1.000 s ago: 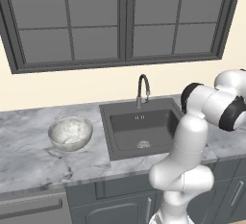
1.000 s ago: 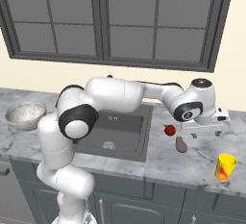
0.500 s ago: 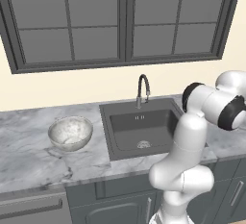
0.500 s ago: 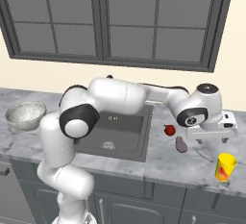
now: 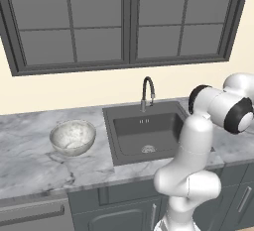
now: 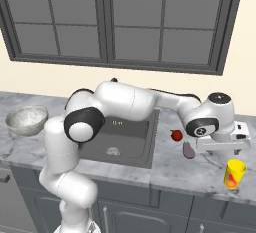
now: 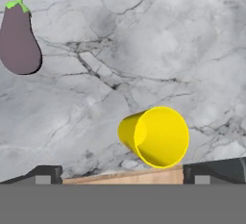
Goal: Remove the eggplant and bell pepper from the sink. Then move the bowl and cup from the counter to the sink for washing.
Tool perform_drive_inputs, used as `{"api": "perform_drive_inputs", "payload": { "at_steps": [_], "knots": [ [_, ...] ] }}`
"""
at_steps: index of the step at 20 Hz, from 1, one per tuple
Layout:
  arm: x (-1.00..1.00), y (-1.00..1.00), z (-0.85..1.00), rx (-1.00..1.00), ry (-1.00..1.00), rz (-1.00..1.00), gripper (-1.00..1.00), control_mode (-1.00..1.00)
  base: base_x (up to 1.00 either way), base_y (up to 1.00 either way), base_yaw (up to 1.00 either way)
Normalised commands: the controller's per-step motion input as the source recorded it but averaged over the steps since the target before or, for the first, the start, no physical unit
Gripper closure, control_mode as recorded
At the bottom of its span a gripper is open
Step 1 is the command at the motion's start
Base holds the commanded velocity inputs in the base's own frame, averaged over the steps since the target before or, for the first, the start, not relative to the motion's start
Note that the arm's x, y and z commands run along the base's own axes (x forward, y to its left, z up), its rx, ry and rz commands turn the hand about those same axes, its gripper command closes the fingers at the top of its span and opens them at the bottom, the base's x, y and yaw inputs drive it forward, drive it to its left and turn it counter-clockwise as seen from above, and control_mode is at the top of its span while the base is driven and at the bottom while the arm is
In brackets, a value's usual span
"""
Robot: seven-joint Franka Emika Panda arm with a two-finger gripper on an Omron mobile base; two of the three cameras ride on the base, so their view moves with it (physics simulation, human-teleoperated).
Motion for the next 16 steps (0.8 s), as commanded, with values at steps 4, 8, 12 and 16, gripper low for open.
{"api": "perform_drive_inputs", "payload": {
  "at_steps": [4,8,12,16],
  "knots": [
    [-0.12,-0.05,-0.16,0.00,0.00,-0.01,-1.00,-1.00,0.00,0.00,0.00],
    [-0.01,-0.03,-0.18,0.00,0.00,-0.01,-1.00,-1.00,0.00,0.00,0.00],
    [0.00,-0.03,-0.17,0.00,0.00,0.00,-1.00,-1.00,0.00,0.00,0.00],
    [0.00,0.00,-0.18,0.00,0.00,0.00,-1.00,-1.00,0.00,0.00,0.00]
  ]
}}
